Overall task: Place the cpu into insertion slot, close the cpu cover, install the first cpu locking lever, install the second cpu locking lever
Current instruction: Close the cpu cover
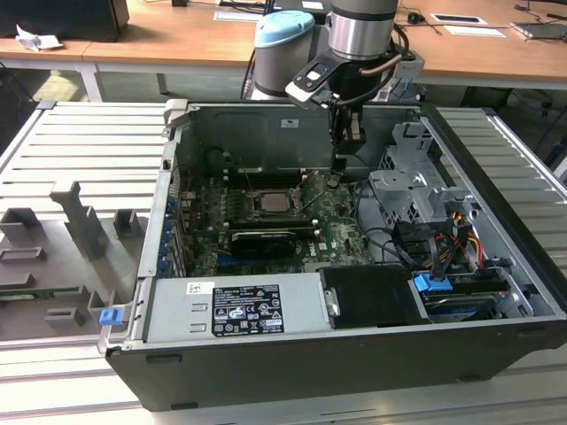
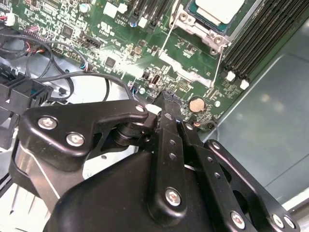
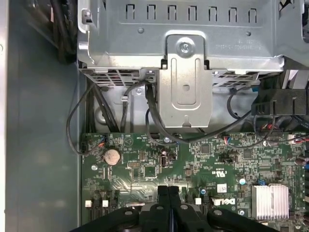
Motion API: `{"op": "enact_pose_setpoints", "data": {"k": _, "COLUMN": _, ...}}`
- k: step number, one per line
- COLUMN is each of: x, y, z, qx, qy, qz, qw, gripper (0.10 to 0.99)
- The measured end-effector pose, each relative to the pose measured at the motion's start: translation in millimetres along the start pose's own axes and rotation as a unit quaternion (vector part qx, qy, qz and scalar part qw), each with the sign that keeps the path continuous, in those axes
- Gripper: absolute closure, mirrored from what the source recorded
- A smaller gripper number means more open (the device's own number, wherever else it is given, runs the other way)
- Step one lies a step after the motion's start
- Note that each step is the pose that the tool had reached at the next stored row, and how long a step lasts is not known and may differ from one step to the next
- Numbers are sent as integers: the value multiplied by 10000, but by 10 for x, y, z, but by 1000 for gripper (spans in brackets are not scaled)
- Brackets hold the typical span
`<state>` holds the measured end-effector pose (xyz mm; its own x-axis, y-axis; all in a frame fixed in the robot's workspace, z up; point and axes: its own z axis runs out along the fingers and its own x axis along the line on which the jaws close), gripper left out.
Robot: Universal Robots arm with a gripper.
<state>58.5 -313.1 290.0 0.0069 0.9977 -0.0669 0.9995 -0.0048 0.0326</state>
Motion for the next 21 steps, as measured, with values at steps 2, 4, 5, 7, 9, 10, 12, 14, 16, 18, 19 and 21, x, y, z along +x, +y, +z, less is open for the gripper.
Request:
{"op": "enact_pose_setpoints", "data": {"k": 2, "x": 3, "y": 13, "z": 43, "qx": 0, "qy": 0, "qz": 0, "qw": 10000, "gripper": 976}}
{"op": "enact_pose_setpoints", "data": {"k": 4, "x": 6, "y": 12, "z": 81, "qx": 0, "qy": 1, "qz": 0, "qw": 10000, "gripper": 976}}
{"op": "enact_pose_setpoints", "data": {"k": 5, "x": 7, "y": 12, "z": 104, "qx": 0, "qy": 0, "qz": 1, "qw": 10000, "gripper": 976}}
{"op": "enact_pose_setpoints", "data": {"k": 7, "x": 10, "y": 13, "z": 154, "qx": 0, "qy": 0, "qz": 0, "qw": 10000, "gripper": 976}}
{"op": "enact_pose_setpoints", "data": {"k": 9, "x": 12, "y": 15, "z": 171, "qx": -2, "qy": 1, "qz": 0, "qw": 10000, "gripper": 976}}
{"op": "enact_pose_setpoints", "data": {"k": 10, "x": 12, "y": 16, "z": 175, "qx": -7, "qy": -1, "qz": 1, "qw": 10000, "gripper": 976}}
{"op": "enact_pose_setpoints", "data": {"k": 12, "x": 12, "y": 17, "z": 181, "qx": -17, "qy": 0, "qz": 1, "qw": 10000, "gripper": 976}}
{"op": "enact_pose_setpoints", "data": {"k": 14, "x": 13, "y": 17, "z": 187, "qx": -22, "qy": 0, "qz": 2, "qw": 10000, "gripper": 976}}
{"op": "enact_pose_setpoints", "data": {"k": 16, "x": 14, "y": 16, "z": 206, "qx": -33, "qy": 1, "qz": 3, "qw": 10000, "gripper": 976}}
{"op": "enact_pose_setpoints", "data": {"k": 18, "x": 15, "y": 16, "z": 224, "qx": -40, "qy": 1, "qz": 3, "qw": 10000, "gripper": 976}}
{"op": "enact_pose_setpoints", "data": {"k": 19, "x": 16, "y": 15, "z": 238, "qx": -42, "qy": 1, "qz": 3, "qw": 10000, "gripper": 976}}
{"op": "enact_pose_setpoints", "data": {"k": 21, "x": 17, "y": 15, "z": 251, "qx": -43, "qy": 0, "qz": 3, "qw": 10000, "gripper": 976}}
